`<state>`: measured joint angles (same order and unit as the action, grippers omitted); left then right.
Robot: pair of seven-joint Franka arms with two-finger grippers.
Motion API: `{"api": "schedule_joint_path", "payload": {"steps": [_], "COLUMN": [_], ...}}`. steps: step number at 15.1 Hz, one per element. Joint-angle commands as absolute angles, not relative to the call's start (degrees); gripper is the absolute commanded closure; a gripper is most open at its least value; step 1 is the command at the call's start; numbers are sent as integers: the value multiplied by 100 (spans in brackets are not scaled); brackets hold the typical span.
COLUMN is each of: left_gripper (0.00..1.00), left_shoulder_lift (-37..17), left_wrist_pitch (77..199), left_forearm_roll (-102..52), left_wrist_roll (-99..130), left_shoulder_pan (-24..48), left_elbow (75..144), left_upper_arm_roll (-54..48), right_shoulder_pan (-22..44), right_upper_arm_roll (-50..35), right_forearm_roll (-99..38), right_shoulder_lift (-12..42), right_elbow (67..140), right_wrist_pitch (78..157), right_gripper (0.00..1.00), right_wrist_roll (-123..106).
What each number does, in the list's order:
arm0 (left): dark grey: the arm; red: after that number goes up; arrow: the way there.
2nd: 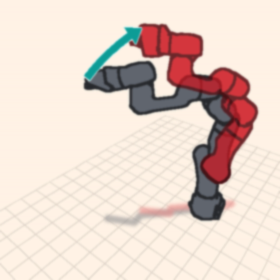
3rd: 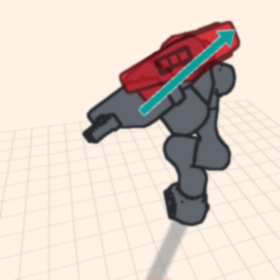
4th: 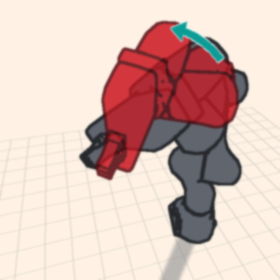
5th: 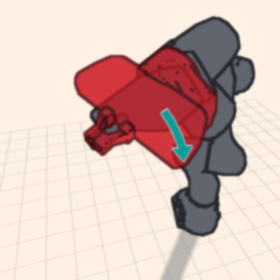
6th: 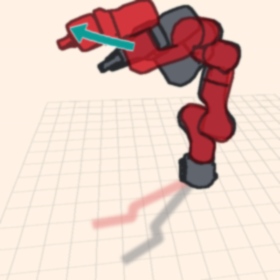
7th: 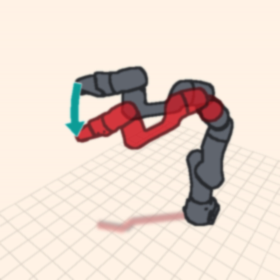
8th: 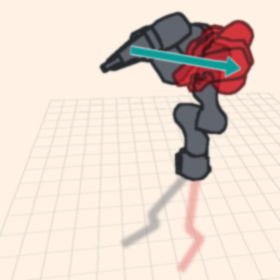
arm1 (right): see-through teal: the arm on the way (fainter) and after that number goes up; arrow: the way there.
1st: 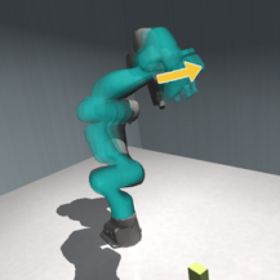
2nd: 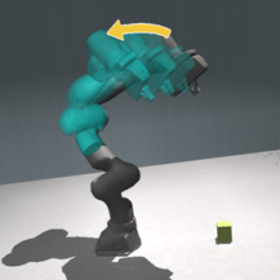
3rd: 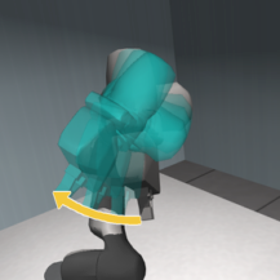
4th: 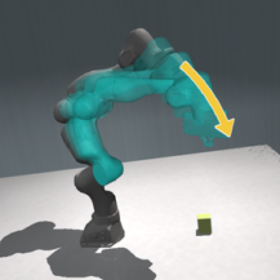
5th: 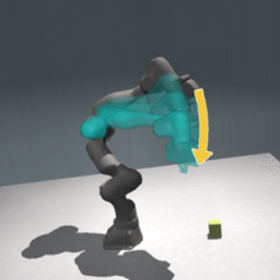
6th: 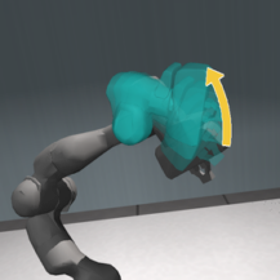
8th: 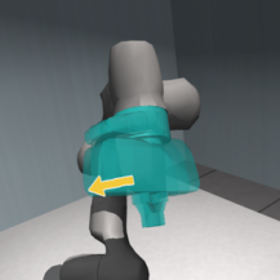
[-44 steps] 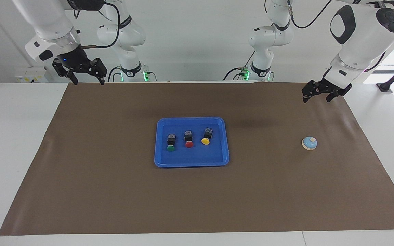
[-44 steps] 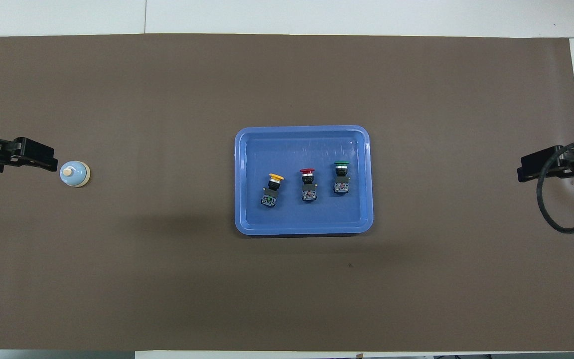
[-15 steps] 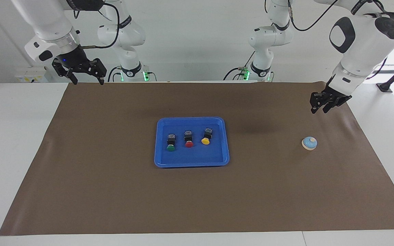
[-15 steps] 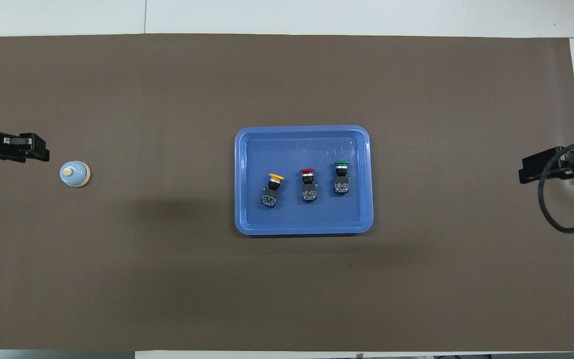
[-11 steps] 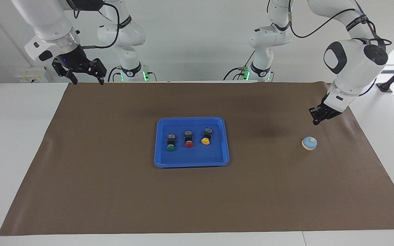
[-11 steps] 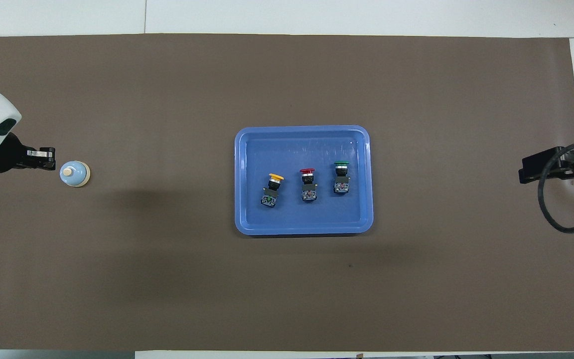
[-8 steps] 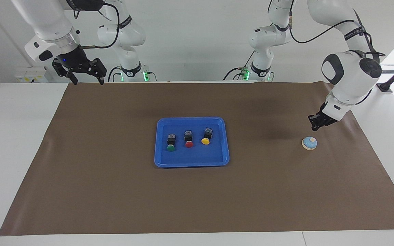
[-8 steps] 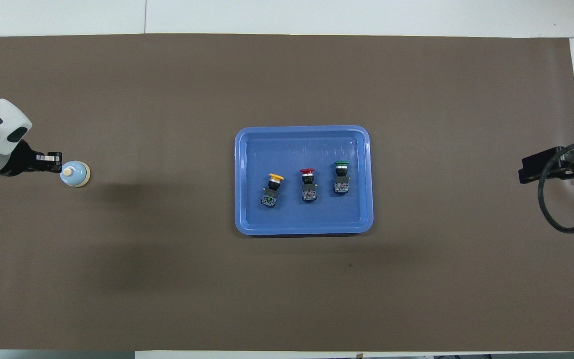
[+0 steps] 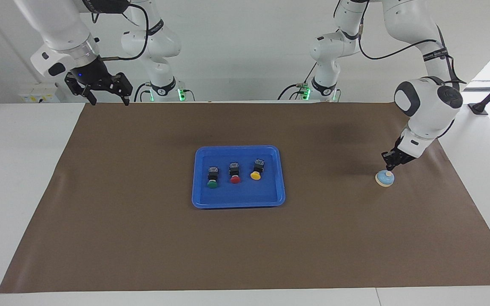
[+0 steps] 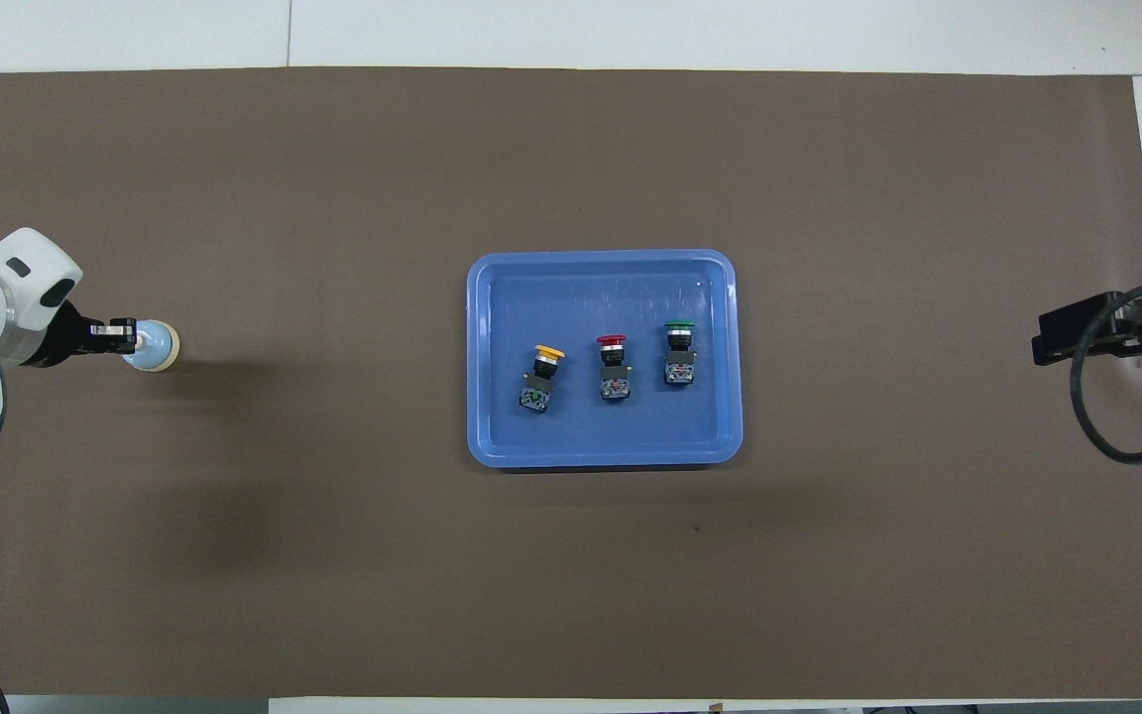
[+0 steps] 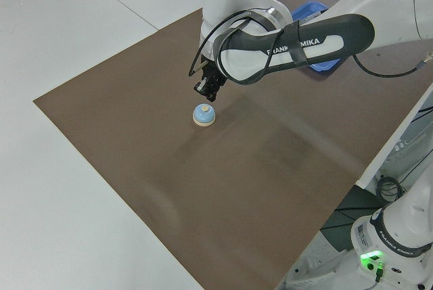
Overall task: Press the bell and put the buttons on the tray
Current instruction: 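Press down on the white bell again with the left gripper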
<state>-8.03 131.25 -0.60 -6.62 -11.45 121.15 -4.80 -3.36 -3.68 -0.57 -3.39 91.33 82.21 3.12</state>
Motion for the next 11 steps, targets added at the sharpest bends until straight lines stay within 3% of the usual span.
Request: {"api": "schedule_joint_path", "payload": {"steps": [1,2,3,4,6,11], "left_gripper": [100,100,92,70,0,0], "left_shoulder_lift": [-1072,-1107,-1116,-1134,-1029,-528], "left_wrist_pitch": [13482,13509,13491,13413,13072,10420], "left_forearm_roll": [-53,-53,-53,-53,-53,-53], "left_wrist_roll": [-808,-878,-879,-879,-870,-800], "left_shoulder_pan": [-1256,-1283,-1283,-1283,-1187,-853], "left_elbow": [12164,12164,12147,12077,11884,10383], "left_upper_arm_roll": [-510,-510,-510,-510,-510,-545], "right_shoulder_pan": [-404,-404,-404,-404,-404,-404], "right_upper_arm_roll": [-404,-404,-404,-404,-413,-404], "right_forearm_roll": [18,18,18,18,18,18], "right_shoulder_lift": [-369,-378,-378,-378,-378,-378], "right_elbow": [9158,9158,9158,9158,9158,9158], "right_wrist_pitch": [8156,8165,8156,8165,8165,8156], "right_gripper": [0,0,0,0,0,0], "right_wrist_roll": [202,193,202,193,193,193]}}
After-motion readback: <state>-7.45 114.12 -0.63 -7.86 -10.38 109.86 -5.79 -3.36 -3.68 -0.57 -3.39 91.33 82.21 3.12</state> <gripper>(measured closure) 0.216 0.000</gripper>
